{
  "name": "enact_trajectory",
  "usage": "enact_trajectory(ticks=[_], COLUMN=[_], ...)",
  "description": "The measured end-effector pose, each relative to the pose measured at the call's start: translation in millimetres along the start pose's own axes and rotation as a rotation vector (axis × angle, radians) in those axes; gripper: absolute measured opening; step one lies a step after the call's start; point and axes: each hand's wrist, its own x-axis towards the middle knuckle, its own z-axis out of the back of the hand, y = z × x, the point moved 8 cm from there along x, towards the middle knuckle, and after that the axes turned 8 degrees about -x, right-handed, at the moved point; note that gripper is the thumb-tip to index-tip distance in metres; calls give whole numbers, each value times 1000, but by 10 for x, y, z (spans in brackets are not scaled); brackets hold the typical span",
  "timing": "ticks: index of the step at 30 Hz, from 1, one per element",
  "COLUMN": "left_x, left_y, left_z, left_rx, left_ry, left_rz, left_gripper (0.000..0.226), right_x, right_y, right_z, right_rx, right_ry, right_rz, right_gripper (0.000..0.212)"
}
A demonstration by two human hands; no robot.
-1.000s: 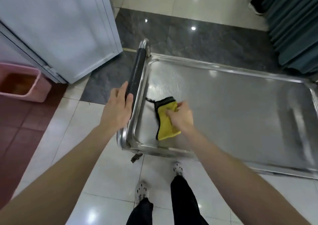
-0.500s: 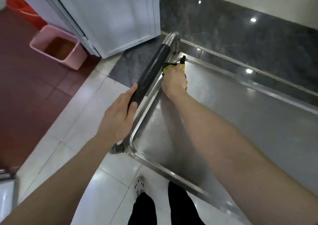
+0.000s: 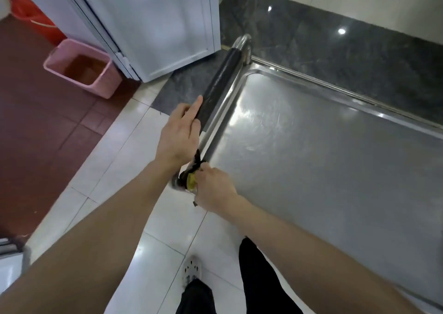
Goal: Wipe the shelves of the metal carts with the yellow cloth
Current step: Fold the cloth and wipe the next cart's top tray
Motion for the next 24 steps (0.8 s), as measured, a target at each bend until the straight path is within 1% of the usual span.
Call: enact_trajectory(ticks=[1, 2, 5, 6, 8, 9, 10, 11, 12, 13, 14, 15, 16, 17, 18, 19, 22, 24], left_x=[3, -17, -223, -398, -930, -1239, -1543, -1777, -1945, -2088, -2253, -2423, -2570, -2689, -2785, -2851, -2984, -3047], left_y=[11, 36, 29, 24, 100, 188, 271, 373, 510, 638, 741, 784, 765, 746, 699, 675, 678, 824], left_z=[13, 27, 71, 126, 313, 397, 451, 406, 268, 53, -199, -418, -576, -700, -794, -880, -1173, -1408], left_rx=[-21, -48, -43, -39, -39, -36, -49, -96, -187, -349, -553, -720, -847, -936, -994, -1039, -1130, -1138], left_ry=[-12, -19, -24, -40, -128, -173, -183, -135, -29, 122, 289, 428, 545, 634, 703, 744, 806, 776], left_rz=[-5, 0, -61, -86, -119, -132, -136, -118, -31, 135, 347, 509, 602, 650, 659, 650, 618, 633], left_gripper=[56, 56, 52, 48, 42, 43, 45, 44, 42, 41, 48, 67, 88, 104, 109, 104, 77, 67], right_x=[-69, -120, -212, -317, -664, -894, -1133, -1349, -1546, -1720, -1883, -2026, -2145, -2238, -2311, -2361, -2387, -2333], right_y=[50, 76, -31, -103, -230, -272, -286, -281, -266, -254, -223, -195, -171, -153, -141, -117, -103, -134], right_z=[-75, -90, 46, 81, 72, 39, -16, -92, -198, -332, -457, -566, -647, -705, -776, -857, -1200, -1523], right_rx=[-10, -11, 104, 170, 351, 462, 571, 668, 762, 851, 930, 993, 1039, 1082, 1129, 1194, 1363, 1396], right_ry=[22, 7, -79, -93, -162, -198, -218, -235, -244, -243, -235, -232, -238, -248, -246, -233, -161, -107], right_rz=[-9, -27, -125, -164, -244, -293, -340, -378, -410, -446, -477, -500, -514, -516, -511, -497, -483, -512], right_gripper=[33, 35, 26, 24, 25, 27, 29, 31, 31, 30, 27, 23, 20, 19, 20, 21, 31, 40])
